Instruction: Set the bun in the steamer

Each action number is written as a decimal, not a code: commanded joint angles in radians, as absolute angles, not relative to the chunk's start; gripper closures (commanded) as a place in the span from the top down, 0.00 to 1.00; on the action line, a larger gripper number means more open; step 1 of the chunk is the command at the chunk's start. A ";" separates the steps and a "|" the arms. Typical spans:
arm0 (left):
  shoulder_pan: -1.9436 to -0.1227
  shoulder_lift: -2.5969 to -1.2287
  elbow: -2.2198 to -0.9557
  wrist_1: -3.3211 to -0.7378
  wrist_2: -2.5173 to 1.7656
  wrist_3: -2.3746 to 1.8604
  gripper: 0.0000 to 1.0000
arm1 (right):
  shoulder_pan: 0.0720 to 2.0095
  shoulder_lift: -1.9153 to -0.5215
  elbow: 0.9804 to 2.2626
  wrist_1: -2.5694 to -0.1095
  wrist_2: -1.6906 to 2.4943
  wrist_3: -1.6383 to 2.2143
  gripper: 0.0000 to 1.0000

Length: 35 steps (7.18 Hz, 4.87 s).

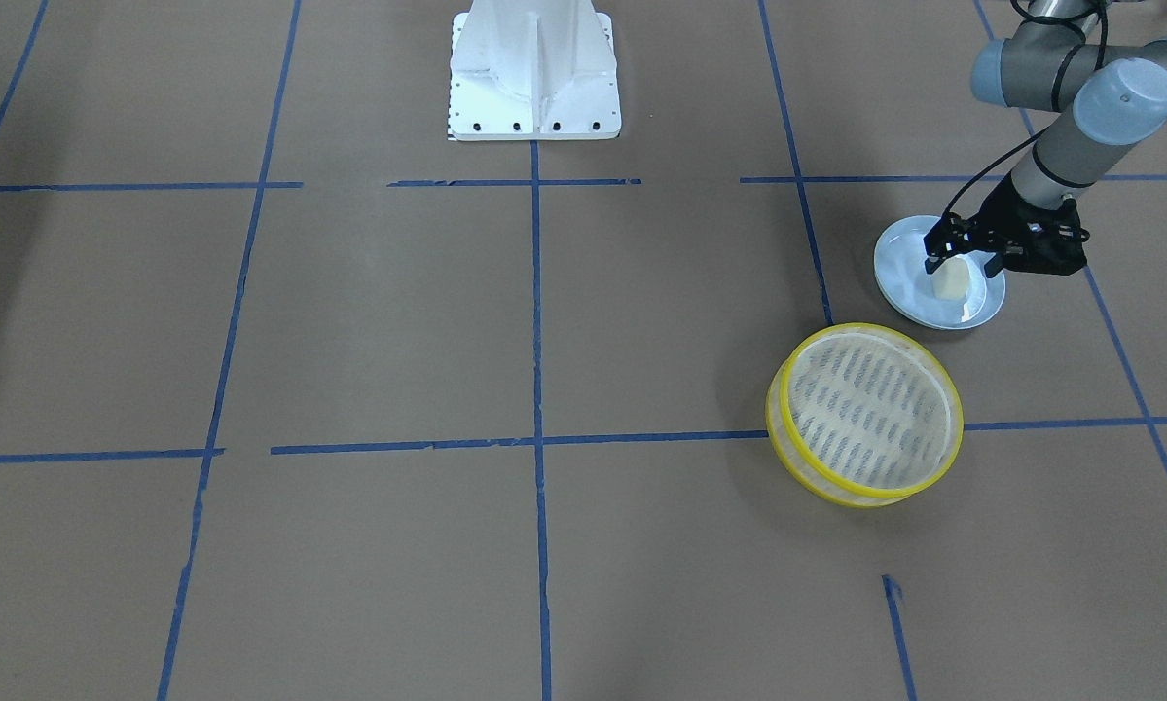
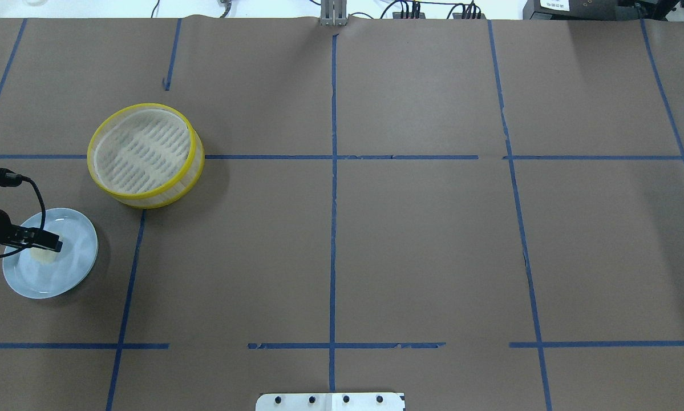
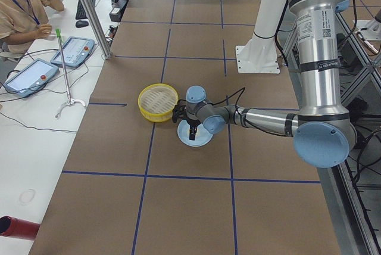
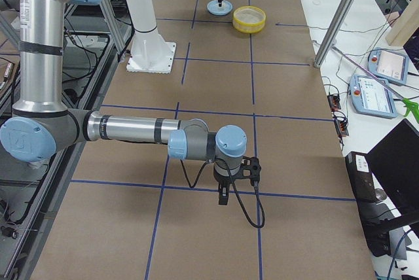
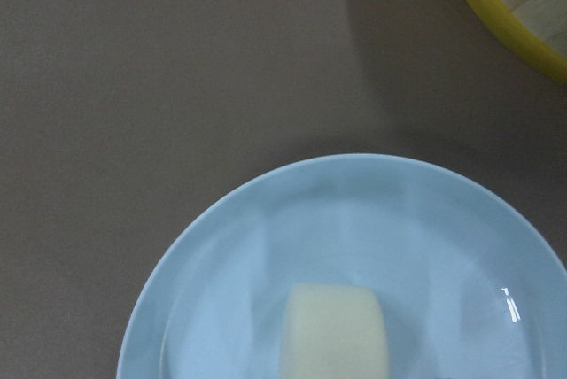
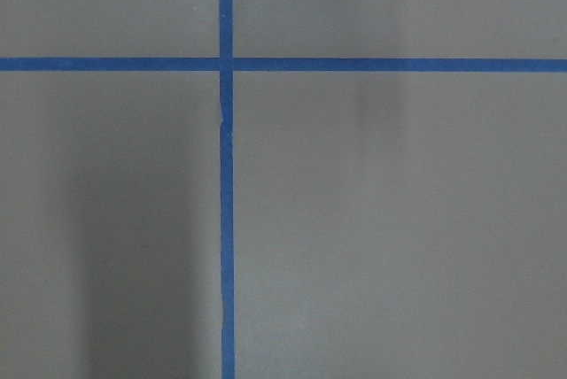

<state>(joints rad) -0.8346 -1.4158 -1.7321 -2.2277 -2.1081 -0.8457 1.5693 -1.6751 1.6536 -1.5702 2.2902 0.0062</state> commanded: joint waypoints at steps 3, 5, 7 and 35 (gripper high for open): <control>-0.819 -1.424 -1.712 -2.226 -2.108 -0.845 0.70 | 1.569 -1.675 1.654 -1.571 2.290 0.006 1.00; -0.819 -1.431 -1.707 -2.226 -2.108 -0.847 0.60 | 1.569 -1.675 1.654 -1.571 2.290 0.006 1.00; -0.819 -1.431 -1.709 -2.226 -2.108 -0.845 0.47 | 1.569 -1.675 1.654 -1.571 2.290 0.006 1.00; -1.110 -1.864 -1.661 -1.861 -2.149 -0.617 0.99 | 1.569 -1.675 1.654 -1.571 2.290 0.006 1.00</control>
<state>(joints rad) -1.0378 -1.9099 -1.6169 -1.8915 -2.1266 -0.7826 1.5693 -1.6751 1.6536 -1.5708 2.2902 0.0061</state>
